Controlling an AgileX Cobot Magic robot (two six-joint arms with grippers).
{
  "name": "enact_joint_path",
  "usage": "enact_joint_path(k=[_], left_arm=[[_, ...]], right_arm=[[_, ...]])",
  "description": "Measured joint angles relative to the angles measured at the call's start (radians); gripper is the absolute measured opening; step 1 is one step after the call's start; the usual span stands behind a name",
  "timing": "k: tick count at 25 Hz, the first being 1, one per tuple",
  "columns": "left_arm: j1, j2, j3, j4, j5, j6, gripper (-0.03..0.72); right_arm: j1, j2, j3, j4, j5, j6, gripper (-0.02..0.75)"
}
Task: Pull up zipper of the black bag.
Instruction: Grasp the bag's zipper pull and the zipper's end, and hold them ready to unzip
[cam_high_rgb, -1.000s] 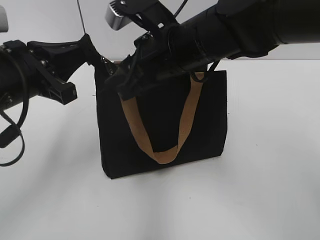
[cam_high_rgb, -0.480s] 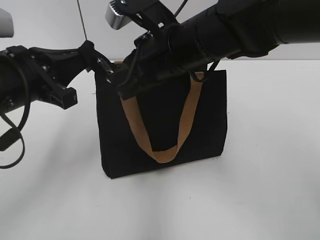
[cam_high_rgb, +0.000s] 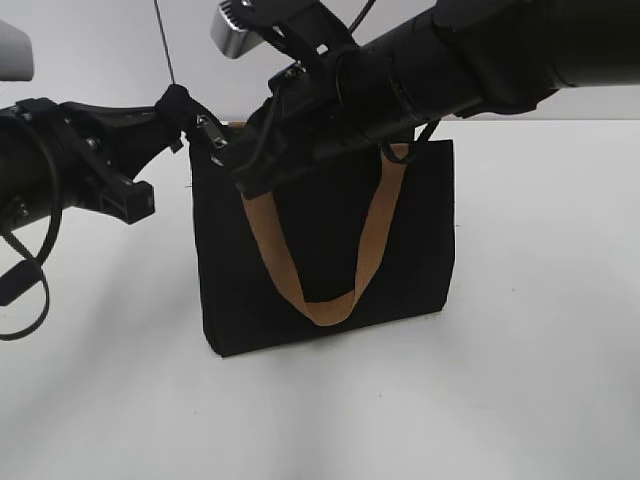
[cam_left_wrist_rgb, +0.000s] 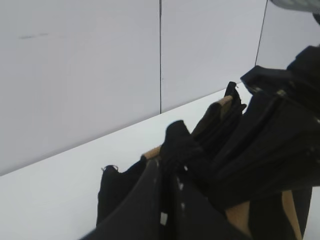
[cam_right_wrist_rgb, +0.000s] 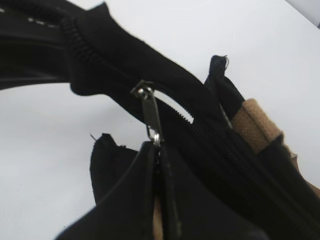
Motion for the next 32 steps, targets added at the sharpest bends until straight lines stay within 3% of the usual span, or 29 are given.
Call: enact_joint_path(k=[11, 32], left_arm=[[0.0, 0.0, 0.0, 0.0, 0.131, 0.0, -0.006], [0.0, 0.0, 0.0, 0.0, 0.054, 0.0, -0.006]], right_arm=[[0.0, -0.01, 0.0, -0.001, -0.002, 0.028, -0.001], [0.0, 0.005, 0.0, 0.0, -0.003, 0.031, -0.001]])
